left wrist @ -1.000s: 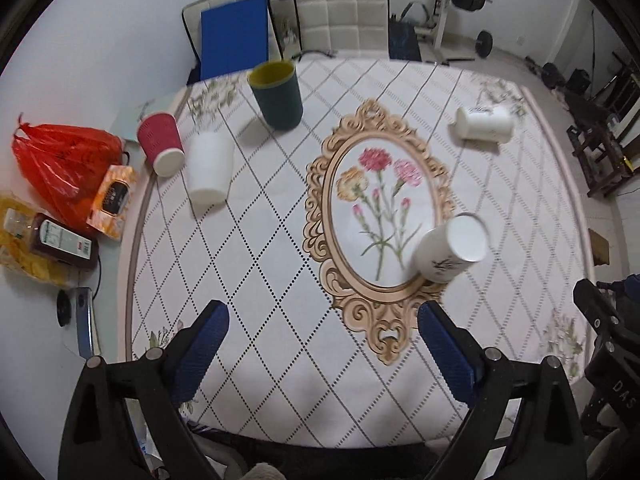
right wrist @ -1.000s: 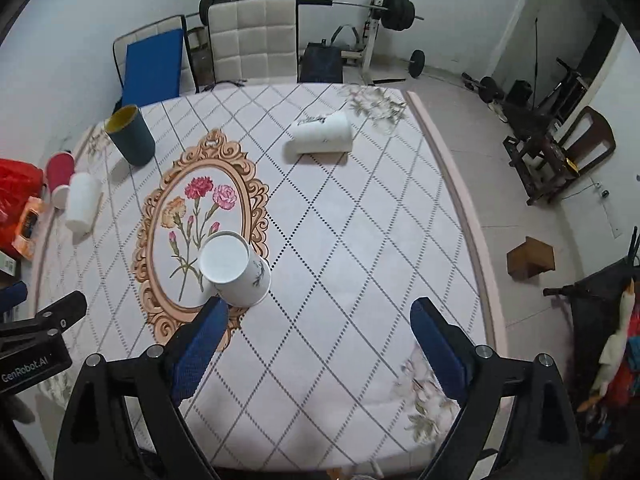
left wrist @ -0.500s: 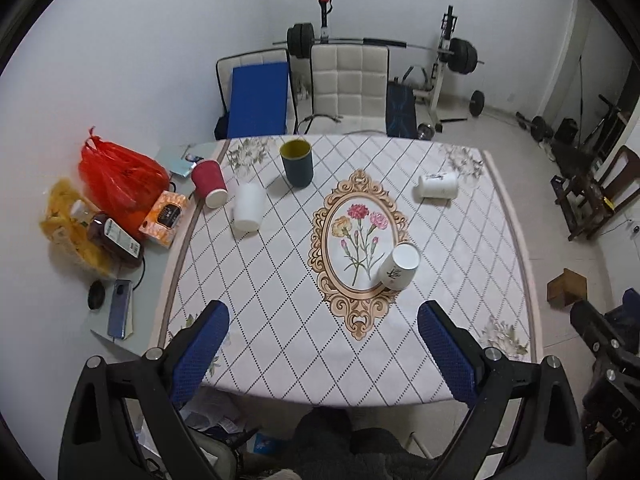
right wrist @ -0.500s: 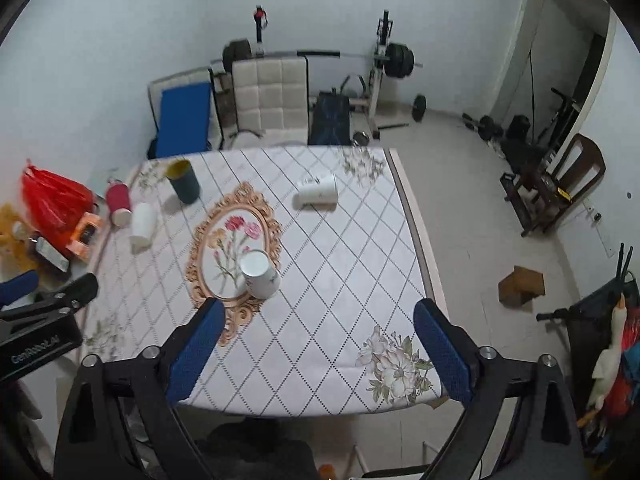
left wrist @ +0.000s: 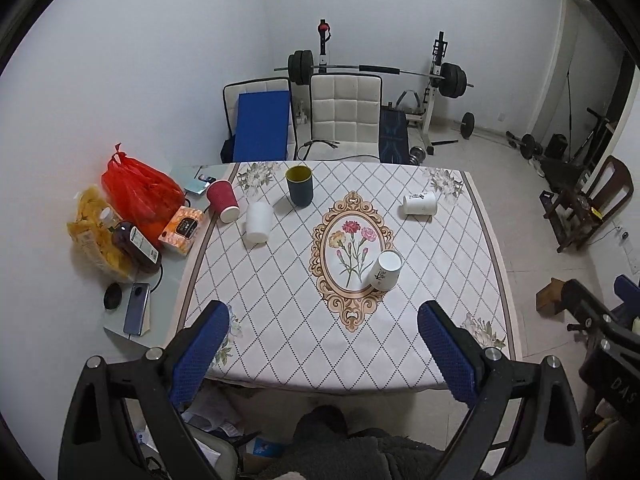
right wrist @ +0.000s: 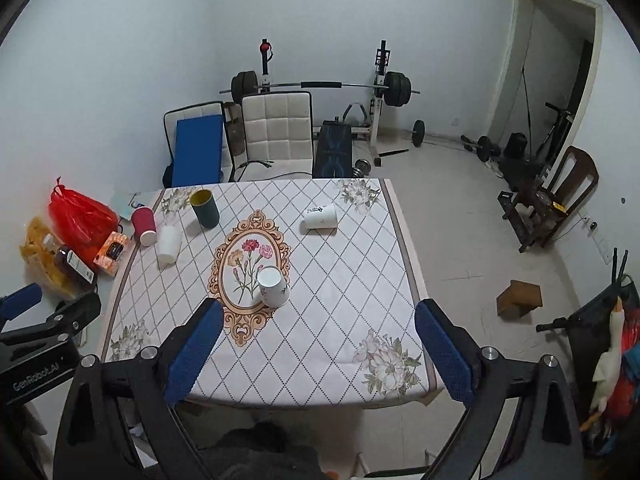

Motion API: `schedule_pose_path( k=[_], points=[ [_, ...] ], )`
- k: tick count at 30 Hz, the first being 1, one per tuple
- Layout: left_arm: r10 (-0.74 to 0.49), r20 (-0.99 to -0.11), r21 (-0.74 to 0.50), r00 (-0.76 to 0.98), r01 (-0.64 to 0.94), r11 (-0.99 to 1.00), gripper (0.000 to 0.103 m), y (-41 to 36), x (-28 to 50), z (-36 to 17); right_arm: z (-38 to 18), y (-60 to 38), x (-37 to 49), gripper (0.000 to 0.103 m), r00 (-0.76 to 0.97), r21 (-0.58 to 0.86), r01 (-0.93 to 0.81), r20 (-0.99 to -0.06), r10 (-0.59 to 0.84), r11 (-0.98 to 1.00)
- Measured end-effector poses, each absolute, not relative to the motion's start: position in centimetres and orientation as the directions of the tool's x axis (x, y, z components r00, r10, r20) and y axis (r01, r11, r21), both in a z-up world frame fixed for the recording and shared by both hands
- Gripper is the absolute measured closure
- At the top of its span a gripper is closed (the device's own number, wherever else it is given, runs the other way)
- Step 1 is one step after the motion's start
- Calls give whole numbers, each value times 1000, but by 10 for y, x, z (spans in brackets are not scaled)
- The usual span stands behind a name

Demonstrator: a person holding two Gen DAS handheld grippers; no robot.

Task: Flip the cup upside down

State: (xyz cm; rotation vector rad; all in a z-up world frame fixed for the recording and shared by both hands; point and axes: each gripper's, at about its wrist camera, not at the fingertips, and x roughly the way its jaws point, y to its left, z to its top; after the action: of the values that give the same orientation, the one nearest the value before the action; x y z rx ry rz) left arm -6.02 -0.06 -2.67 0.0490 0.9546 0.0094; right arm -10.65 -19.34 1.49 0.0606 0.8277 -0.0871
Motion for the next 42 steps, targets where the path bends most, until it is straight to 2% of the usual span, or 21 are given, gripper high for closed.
schedule_pose_path(
  k=[7, 42],
  points=[
    [29, -810, 43, 586, 10, 999, 6, 0, -67, -23, 29, -194, -113, 5, 687, 22, 92, -725, -47, 996],
    [46, -787, 41, 616, -22, 999, 5, 1, -74, -15, 22, -192, -105, 3, 679, 39, 54, -734, -8, 998]
  ],
)
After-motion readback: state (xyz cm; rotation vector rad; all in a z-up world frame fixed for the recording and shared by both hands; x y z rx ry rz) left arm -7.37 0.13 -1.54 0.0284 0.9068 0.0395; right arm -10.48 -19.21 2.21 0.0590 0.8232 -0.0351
